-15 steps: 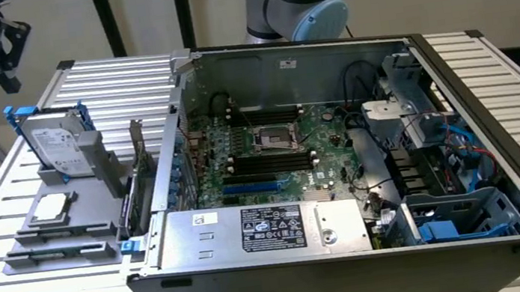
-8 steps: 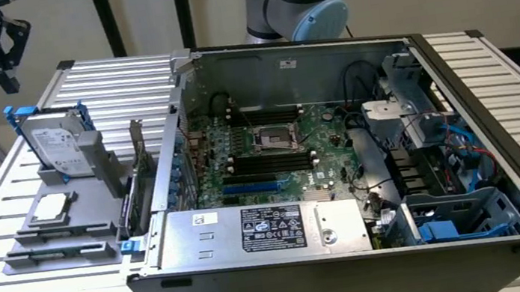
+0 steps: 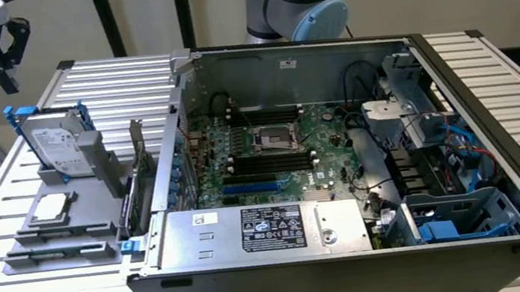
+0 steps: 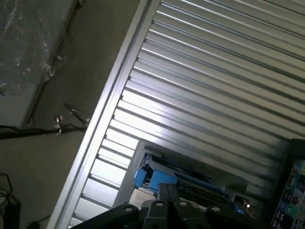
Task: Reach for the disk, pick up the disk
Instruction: 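Pick up the disk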
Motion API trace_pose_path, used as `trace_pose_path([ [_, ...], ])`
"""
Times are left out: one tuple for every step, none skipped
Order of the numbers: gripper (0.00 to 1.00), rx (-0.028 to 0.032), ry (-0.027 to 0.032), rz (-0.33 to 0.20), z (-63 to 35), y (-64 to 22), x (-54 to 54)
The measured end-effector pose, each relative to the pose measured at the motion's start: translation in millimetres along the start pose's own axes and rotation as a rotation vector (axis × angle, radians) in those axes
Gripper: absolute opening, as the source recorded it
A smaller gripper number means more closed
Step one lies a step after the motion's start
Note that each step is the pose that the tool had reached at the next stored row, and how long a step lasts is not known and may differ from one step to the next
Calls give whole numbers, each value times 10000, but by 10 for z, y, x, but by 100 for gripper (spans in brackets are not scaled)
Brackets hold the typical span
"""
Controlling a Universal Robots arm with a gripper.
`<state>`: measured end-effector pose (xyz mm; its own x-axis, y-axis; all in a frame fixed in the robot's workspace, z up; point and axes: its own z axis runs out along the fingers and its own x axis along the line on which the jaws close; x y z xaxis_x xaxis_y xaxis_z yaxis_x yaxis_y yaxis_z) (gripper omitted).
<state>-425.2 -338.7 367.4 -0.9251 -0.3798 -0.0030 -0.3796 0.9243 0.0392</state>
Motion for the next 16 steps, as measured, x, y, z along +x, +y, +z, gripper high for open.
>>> trace_pose_path([
  [11,0,7,-180,0,0,0],
  [11,-1,14,-360,0,0,0],
  [11,-1,21,-538,0,0,0],
  [11,-2,28,-725,0,0,0],
  [11,-3,36,-904,0,0,0],
  [11,-3,42,-1089,0,0,0],
  [11,-4,50,-1270,0,0,0],
  [11,-5,57,-1448,0,0,0],
  [11,-5,63,-1629,0,0,0],
  [11,-6,71,-1807,0,0,0],
  [11,-6,79,-1994,0,0,0],
  [11,-7,85,-2173,0,0,0],
  [11,-7,92,-2353,0,0,0],
  [11,-8,100,-2545,0,0,0],
  [11,-8,107,-2723,0,0,0],
  [11,-9,113,-2904,0,0,0],
])
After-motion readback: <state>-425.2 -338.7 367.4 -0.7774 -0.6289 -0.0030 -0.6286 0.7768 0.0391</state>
